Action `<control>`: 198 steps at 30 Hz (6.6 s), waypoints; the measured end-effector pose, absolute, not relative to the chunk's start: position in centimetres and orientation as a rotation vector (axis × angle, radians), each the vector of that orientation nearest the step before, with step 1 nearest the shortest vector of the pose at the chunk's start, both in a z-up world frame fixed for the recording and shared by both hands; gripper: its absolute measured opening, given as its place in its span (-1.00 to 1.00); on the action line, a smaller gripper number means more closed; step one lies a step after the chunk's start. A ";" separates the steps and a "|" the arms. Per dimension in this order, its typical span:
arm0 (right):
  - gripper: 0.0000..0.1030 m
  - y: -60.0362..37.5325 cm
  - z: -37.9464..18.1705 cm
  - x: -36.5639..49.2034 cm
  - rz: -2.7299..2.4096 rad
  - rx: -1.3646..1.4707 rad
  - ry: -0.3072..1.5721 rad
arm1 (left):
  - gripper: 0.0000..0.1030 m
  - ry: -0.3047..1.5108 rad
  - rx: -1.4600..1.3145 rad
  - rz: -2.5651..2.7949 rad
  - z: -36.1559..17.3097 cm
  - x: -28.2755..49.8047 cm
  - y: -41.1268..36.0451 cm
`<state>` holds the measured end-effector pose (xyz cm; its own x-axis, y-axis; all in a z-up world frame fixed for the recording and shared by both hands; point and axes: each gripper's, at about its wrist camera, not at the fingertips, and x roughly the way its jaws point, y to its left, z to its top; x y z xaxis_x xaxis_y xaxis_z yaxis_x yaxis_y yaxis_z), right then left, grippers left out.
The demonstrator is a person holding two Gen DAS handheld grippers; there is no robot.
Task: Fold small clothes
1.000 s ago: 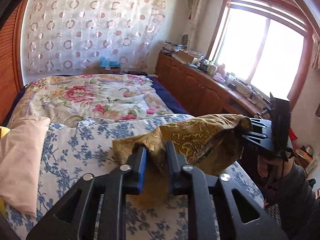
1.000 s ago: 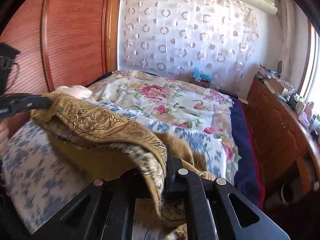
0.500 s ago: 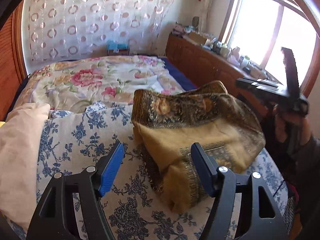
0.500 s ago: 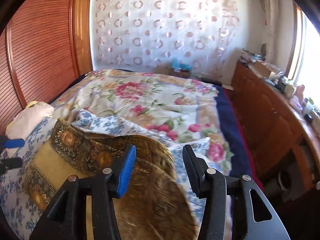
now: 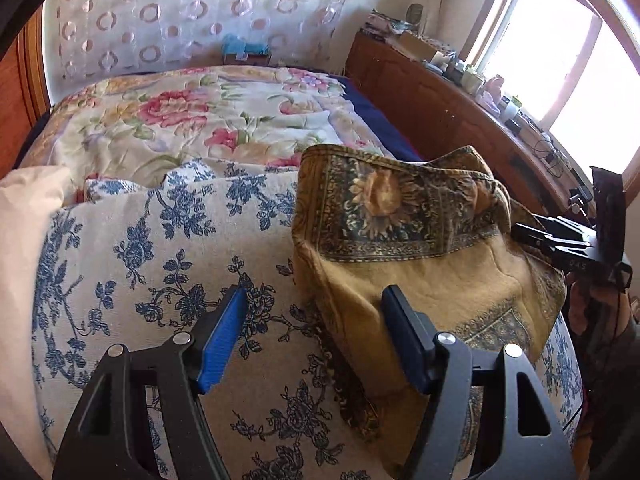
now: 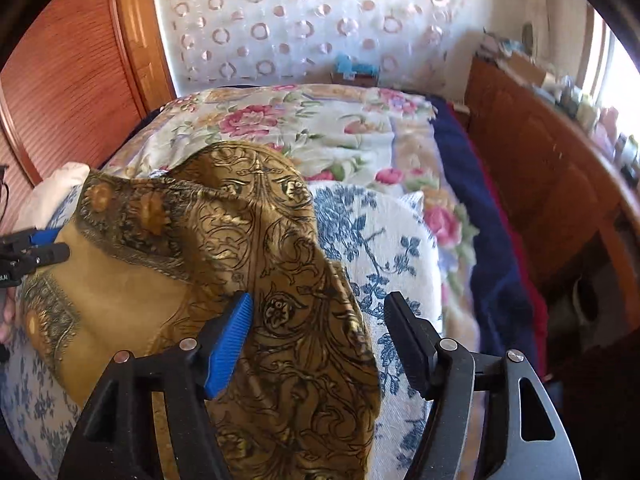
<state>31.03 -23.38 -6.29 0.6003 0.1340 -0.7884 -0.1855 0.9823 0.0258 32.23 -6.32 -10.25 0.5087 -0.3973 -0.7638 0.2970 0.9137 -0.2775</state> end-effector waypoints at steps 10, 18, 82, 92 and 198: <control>0.26 -25.1 -7.0 30.9 0.274 0.021 0.931 | 0.13 0.965 -0.148 -0.481 -10.8 32.1 -6.6; -0.71 -25.2 -7.6 30.2 0.361 0.014 0.928 | -0.41 0.998 -0.210 -0.551 -10.7 32.4 -7.3; -0.09 12.0 -2.9 45.6 0.800 -0.377 0.635 | -0.85 0.607 -0.452 0.078 -10.1 14.9 21.6; 0.06 11.8 -7.7 48.2 0.757 -0.362 0.760 | -0.62 0.614 -0.395 0.120 -9.3 13.9 20.9; 0.58 -18.9 1.8 3.6 0.223 -0.002 0.381 | 0.60 0.425 -0.019 -0.064 1.5 5.3 1.8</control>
<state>3.56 -18.89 1.82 0.9043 0.2155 -0.3686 -0.2162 0.9755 0.0398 5.31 1.84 1.46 0.9093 -0.0655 -0.4110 0.0577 0.9978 -0.0313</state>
